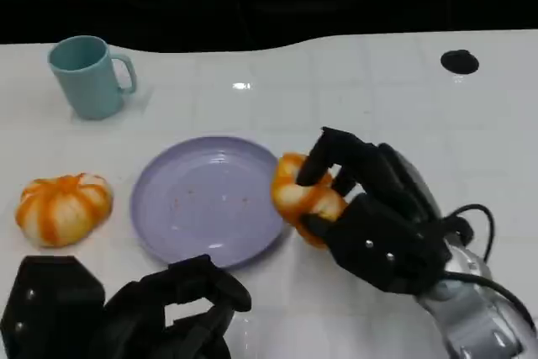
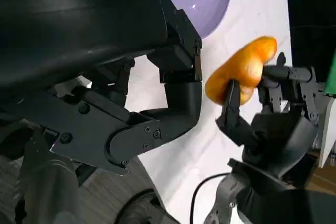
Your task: Grasp the bread from the table and place it into the plate.
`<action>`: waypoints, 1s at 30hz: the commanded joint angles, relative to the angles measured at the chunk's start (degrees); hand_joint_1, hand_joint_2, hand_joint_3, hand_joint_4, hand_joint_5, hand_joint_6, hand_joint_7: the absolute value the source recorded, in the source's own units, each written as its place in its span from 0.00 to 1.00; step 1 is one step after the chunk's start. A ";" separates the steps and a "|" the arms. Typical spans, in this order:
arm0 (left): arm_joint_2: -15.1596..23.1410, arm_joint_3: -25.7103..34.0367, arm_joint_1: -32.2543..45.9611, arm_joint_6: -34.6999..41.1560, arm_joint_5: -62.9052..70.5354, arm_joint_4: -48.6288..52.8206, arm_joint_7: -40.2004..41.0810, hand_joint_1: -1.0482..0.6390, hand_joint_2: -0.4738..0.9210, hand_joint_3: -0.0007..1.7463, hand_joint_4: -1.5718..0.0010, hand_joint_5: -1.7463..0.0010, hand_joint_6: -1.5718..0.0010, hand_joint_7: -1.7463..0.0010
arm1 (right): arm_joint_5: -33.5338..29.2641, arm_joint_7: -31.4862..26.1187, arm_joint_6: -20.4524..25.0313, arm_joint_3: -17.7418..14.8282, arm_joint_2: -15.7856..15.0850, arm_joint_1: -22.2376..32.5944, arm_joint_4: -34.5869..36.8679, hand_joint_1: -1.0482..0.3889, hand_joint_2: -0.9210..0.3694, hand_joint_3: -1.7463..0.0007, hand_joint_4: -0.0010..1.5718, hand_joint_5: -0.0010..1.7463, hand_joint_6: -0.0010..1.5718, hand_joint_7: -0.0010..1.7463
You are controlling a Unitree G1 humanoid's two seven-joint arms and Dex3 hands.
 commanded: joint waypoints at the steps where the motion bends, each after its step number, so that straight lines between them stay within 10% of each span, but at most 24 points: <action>1: 0.45 -0.08 0.37 -0.07 0.53 -1.41 0.40 0.44 0.89 0.50 0.56 0.00 0.63 0.14 | -0.38 -2.11 -1.13 1.16 2.36 -4.41 4.60 0.65 0.43 0.21 0.58 1.00 0.43 1.00; 13: 1.89 -1.72 1.30 -0.64 1.42 -2.97 -1.31 0.43 0.88 0.51 0.56 0.00 0.63 0.13 | -2.36 -8.01 -3.90 3.57 7.33 -14.91 21.42 0.65 0.39 0.29 0.59 1.00 0.44 0.99; 16: 2.13 -1.96 1.31 -0.39 1.55 -3.28 -1.08 0.43 0.87 0.51 0.55 0.00 0.62 0.13 | -2.57 -6.41 -3.00 4.17 7.83 -17.89 25.67 0.65 0.37 0.34 0.54 1.00 0.48 0.71; 20: 1.87 -1.96 1.46 -0.14 1.53 -3.58 -0.57 0.43 0.87 0.51 0.55 0.00 0.62 0.13 | -0.10 0.07 -0.76 3.73 8.30 -19.73 27.24 0.61 0.13 0.67 0.33 0.57 0.44 0.22; 23: 1.85 -2.04 1.45 0.15 1.50 -3.87 -0.41 0.43 0.87 0.51 0.55 0.00 0.62 0.14 | 0.11 4.62 0.13 4.57 7.57 -20.22 27.24 0.53 0.02 0.84 0.20 0.27 0.32 0.04; 30: 1.91 -2.30 1.27 0.40 1.95 -4.15 -0.10 0.44 0.88 0.51 0.56 0.00 0.62 0.13 | -3.12 11.25 1.85 8.53 4.46 -19.64 23.72 0.35 0.00 0.84 0.01 0.15 0.16 0.00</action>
